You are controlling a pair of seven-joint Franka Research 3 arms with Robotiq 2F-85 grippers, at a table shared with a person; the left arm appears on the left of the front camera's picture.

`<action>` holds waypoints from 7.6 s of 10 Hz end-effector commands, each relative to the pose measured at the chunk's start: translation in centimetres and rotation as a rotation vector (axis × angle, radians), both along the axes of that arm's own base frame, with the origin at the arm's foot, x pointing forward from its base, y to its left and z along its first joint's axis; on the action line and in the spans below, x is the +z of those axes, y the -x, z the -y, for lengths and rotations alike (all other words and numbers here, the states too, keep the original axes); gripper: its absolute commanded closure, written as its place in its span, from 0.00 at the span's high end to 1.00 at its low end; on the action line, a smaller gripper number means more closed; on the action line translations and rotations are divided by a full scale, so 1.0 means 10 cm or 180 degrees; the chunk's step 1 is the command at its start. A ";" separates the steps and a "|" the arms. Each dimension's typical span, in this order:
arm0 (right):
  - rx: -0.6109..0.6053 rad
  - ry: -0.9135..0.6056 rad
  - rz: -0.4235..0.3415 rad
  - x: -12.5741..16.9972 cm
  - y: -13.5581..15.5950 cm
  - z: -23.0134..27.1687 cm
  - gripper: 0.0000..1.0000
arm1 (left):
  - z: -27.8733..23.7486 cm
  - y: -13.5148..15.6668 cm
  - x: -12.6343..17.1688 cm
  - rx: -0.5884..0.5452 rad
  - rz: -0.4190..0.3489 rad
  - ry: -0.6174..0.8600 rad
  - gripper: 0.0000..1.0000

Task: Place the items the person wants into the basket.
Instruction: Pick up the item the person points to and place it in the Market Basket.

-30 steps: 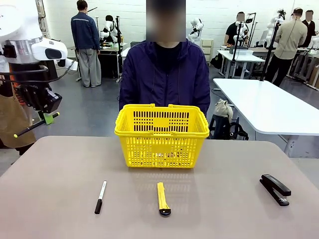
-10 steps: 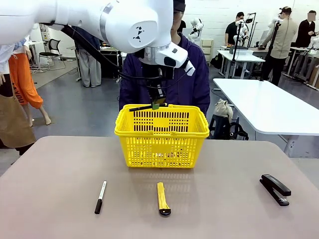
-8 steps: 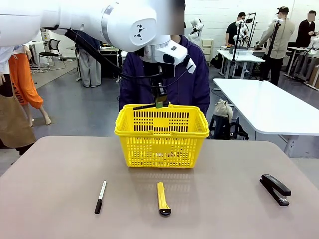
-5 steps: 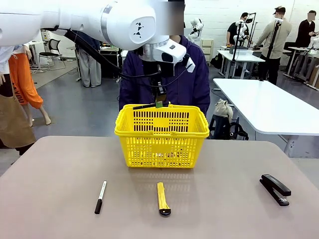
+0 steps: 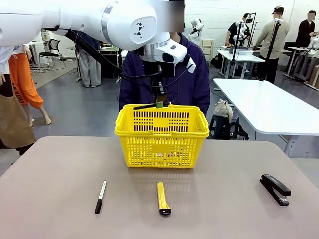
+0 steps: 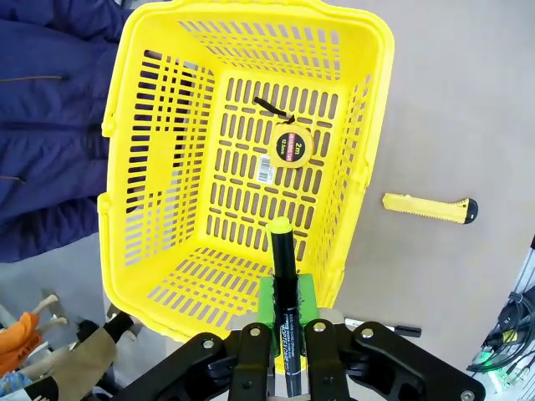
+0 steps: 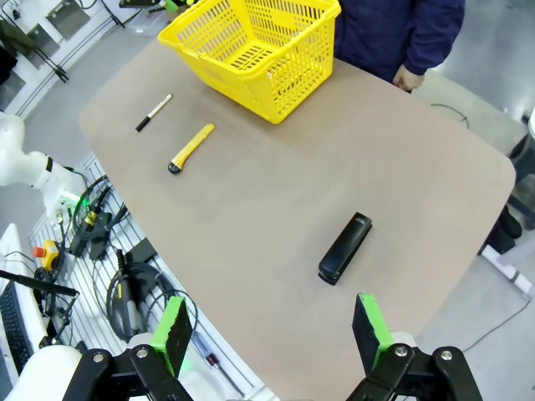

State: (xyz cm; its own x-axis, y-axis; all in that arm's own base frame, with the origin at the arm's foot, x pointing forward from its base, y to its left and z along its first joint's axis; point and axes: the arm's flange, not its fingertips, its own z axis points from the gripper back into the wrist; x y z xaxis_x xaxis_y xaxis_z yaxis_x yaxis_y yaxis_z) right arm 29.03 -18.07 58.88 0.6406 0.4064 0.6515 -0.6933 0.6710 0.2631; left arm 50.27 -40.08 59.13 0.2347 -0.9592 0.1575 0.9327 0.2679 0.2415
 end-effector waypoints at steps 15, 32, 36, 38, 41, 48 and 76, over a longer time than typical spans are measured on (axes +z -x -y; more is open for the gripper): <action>0.0053 -0.0081 0.0066 0.00 -0.01 0.00 1.00 | 0.15 -1.45 -1.27 0.0154 -0.0803 -0.0097 0.12; 0.0053 -0.0081 0.0066 0.00 -0.01 0.00 1.00 | 0.17 -1.46 -1.38 0.0138 -0.0940 -0.0234 1.00; 0.0053 -0.0081 0.0066 0.00 -0.01 0.00 1.00 | 0.00 -1.02 -1.10 -0.0060 -0.1062 -0.0243 1.00; 0.0053 -0.0081 0.0066 0.00 -0.01 0.00 1.00 | -0.55 -0.43 -0.73 -0.0243 -0.1072 -0.0301 1.00; 0.0053 -0.0081 0.0066 0.00 -0.01 0.00 1.00 | -1.43 0.34 -0.43 -0.0217 -0.0775 0.0110 1.00; 0.0053 -0.0081 0.0066 0.00 -0.01 0.00 1.00 | -2.40 1.01 -0.32 0.0151 -0.0214 0.0618 1.00; 0.0053 -0.0081 0.0066 0.00 -0.01 0.00 1.00 | -4.79 1.77 -0.29 -0.0504 -0.0181 0.2508 1.00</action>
